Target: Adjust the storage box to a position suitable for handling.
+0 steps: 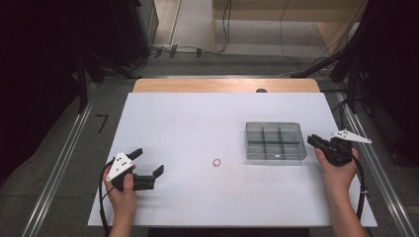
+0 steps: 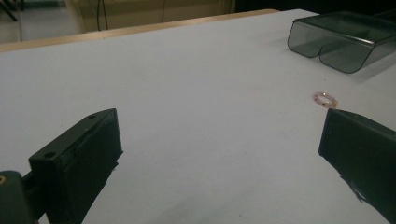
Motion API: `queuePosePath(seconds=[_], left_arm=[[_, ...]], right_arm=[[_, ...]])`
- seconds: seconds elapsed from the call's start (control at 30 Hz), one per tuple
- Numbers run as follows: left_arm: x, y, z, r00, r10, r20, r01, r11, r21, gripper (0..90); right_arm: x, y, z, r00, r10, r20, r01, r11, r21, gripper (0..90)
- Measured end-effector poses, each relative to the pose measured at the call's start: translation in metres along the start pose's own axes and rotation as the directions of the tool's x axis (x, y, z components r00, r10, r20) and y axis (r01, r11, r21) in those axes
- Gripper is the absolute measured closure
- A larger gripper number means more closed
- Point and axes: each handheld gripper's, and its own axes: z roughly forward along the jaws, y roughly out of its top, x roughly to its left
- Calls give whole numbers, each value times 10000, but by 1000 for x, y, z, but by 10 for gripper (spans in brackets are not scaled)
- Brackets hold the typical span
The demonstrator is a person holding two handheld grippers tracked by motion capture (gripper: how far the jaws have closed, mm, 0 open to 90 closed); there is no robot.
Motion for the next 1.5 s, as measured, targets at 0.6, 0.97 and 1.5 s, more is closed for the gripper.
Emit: queuePosePath(seconds=[0.6,0.97,1.5], left_arm=[[1,0,1,10000,-48,48,48,10000,75,0],[1,0,1,10000,-44,44,44,9999,92,0],[0,0,2,9999,-15,122,13,9999,125,0]], right_arm=[[12,2,10,9976,-449,-534,485,9966,673,873],[13,2,10,9979,-264,-597,305,9971,702,875],[29,3,15,9940,-493,-973,572,9951,802,875]])
